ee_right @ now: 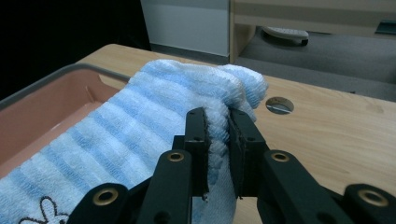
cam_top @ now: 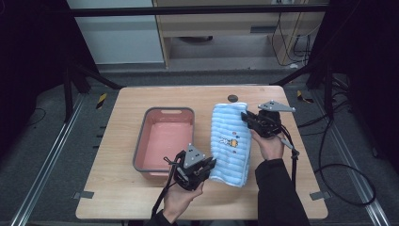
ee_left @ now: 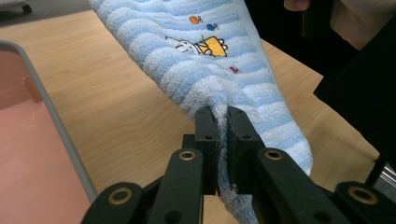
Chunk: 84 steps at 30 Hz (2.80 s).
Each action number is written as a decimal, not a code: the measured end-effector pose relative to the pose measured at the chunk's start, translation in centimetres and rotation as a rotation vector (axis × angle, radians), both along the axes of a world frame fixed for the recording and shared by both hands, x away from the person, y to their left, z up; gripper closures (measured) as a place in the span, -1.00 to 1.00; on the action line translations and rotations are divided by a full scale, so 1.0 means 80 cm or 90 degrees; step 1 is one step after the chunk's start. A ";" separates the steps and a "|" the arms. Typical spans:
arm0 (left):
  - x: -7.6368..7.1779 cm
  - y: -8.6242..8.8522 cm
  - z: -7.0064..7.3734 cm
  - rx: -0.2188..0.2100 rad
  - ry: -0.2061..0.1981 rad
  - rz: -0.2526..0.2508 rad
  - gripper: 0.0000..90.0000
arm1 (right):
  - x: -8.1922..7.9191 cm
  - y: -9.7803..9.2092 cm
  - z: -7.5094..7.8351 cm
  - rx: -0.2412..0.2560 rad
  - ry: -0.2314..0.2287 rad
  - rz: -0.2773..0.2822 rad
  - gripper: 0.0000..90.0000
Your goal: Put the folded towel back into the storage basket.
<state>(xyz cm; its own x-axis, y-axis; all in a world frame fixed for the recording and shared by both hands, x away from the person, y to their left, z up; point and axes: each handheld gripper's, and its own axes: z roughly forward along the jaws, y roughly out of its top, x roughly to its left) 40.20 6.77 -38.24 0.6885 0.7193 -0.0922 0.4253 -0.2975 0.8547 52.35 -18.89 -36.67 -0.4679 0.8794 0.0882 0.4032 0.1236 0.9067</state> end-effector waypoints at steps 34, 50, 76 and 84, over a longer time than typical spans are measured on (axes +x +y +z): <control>0.011 0.083 0.058 -0.009 -0.067 0.055 0.87 | 0.030 0.083 0.065 0.016 -0.042 0.040 0.76; 0.013 0.137 0.061 -0.006 -0.071 0.102 0.87 | 0.050 0.148 0.067 0.016 -0.051 0.079 0.76; 0.028 0.186 0.040 0.004 -0.057 0.152 0.87 | 0.073 0.206 0.050 0.027 -0.050 0.104 0.76; 0.033 0.200 0.028 0.013 -0.051 0.168 0.87 | 0.081 0.223 0.038 0.016 -0.045 0.116 0.76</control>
